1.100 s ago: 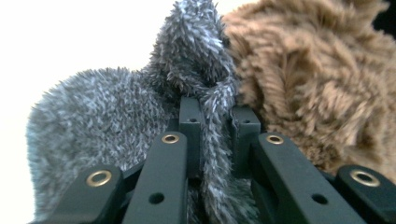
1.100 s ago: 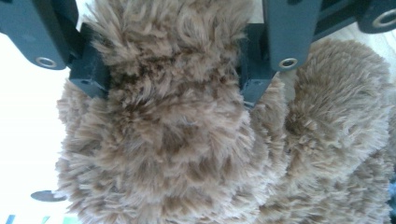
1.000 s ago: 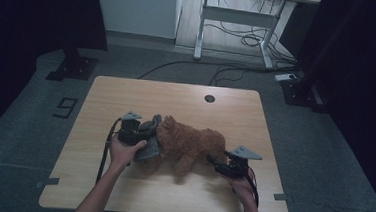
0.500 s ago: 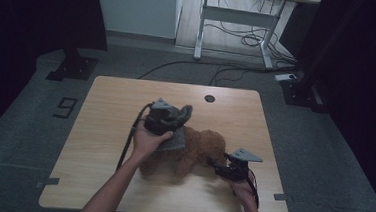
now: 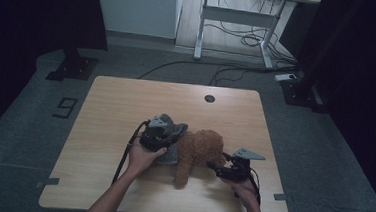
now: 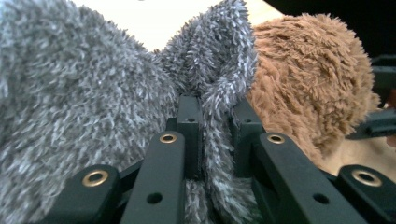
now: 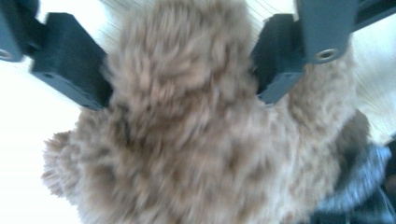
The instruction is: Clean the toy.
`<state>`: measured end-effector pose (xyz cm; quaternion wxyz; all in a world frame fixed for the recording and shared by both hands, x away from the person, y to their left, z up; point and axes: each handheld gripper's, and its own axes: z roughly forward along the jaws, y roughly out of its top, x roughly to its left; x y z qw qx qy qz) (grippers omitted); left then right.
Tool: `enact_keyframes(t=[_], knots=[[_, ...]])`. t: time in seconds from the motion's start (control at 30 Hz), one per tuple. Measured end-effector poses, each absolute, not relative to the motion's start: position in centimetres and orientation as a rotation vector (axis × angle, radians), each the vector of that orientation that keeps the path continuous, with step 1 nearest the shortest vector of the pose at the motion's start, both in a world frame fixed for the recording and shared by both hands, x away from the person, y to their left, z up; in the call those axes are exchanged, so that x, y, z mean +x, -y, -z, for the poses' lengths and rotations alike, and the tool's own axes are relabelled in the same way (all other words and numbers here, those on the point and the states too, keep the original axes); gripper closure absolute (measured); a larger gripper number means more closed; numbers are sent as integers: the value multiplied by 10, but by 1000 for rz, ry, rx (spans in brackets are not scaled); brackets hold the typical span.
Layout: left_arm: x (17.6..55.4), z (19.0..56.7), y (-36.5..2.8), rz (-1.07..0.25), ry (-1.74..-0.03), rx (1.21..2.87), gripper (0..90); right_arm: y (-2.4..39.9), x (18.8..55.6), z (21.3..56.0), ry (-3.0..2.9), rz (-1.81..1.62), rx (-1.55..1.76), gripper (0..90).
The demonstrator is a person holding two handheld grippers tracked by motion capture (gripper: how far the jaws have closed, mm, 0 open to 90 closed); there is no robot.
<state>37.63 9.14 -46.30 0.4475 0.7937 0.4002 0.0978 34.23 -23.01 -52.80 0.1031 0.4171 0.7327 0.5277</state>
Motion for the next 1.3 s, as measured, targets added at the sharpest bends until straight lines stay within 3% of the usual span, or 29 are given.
enact_keyframes(t=[0.13, 0.23, 0.33, 0.6, 0.83, 1.0, 1.3], knots=[[367, 466, -92, -248, -974, 1964, 782, 225, 342, 523, -2137, -1565, 1243, 136], [363, 467, -91, -263, -965, 1966, 783, 218, 345, 526, -2145, -1557, 1241, 130], [362, 468, -92, -258, -965, 1956, 783, 215, 344, 530, -2152, -1526, 1215, 173], [358, 442, -81, -277, -914, 1918, 789, 218, 343, 531, -2153, -1531, 1202, 389], [365, 425, -14, -231, -803, 1989, 785, 217, 341, 530, -2143, -1524, 1172, 411], [368, 440, 30, -270, -776, 2095, 782, 217, 340, 530, -2148, -1521, 1168, 422], [362, 450, 8, -307, -803, 2093, 785, 221, 343, 534, -2162, -1540, 1207, 433]])
